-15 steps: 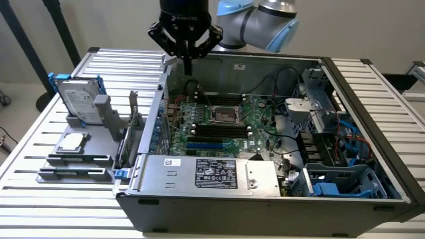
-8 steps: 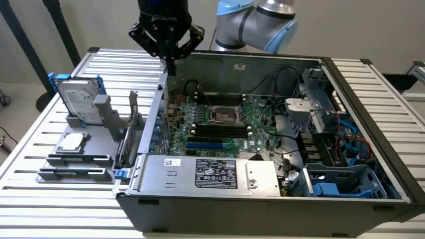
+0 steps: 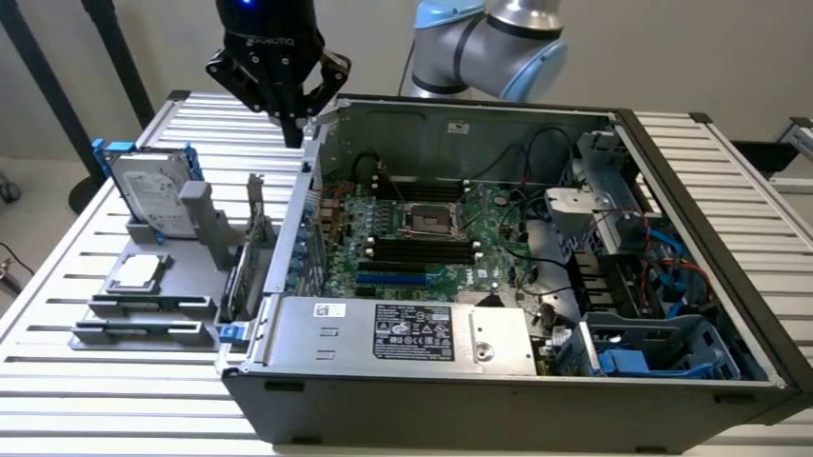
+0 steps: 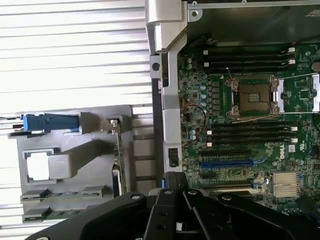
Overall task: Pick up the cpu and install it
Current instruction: 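Reach for the cpu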
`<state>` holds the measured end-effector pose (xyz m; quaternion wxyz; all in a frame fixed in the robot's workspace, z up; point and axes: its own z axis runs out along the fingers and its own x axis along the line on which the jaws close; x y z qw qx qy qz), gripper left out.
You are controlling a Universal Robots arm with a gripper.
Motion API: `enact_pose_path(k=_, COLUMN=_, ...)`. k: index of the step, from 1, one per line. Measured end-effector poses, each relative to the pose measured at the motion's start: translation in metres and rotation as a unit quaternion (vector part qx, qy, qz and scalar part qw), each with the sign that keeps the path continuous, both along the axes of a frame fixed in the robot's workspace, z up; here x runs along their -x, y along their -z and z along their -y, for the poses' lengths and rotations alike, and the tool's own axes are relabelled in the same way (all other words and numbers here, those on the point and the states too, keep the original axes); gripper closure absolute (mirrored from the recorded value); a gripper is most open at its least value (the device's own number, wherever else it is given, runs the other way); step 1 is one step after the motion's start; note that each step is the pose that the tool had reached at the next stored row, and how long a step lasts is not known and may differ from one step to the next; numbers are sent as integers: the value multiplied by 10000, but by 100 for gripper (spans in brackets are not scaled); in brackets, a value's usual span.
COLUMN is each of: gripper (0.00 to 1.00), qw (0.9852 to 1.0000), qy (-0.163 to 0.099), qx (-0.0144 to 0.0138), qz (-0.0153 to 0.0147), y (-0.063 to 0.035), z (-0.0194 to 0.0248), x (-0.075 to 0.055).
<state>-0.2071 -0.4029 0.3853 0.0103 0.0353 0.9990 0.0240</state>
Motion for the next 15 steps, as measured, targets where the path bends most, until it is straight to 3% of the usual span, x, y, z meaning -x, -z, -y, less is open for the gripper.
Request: enact_pose_path(k=15, gripper=89, qw=10000, qy=0, qx=0, qz=0, y=67, z=0, x=683)
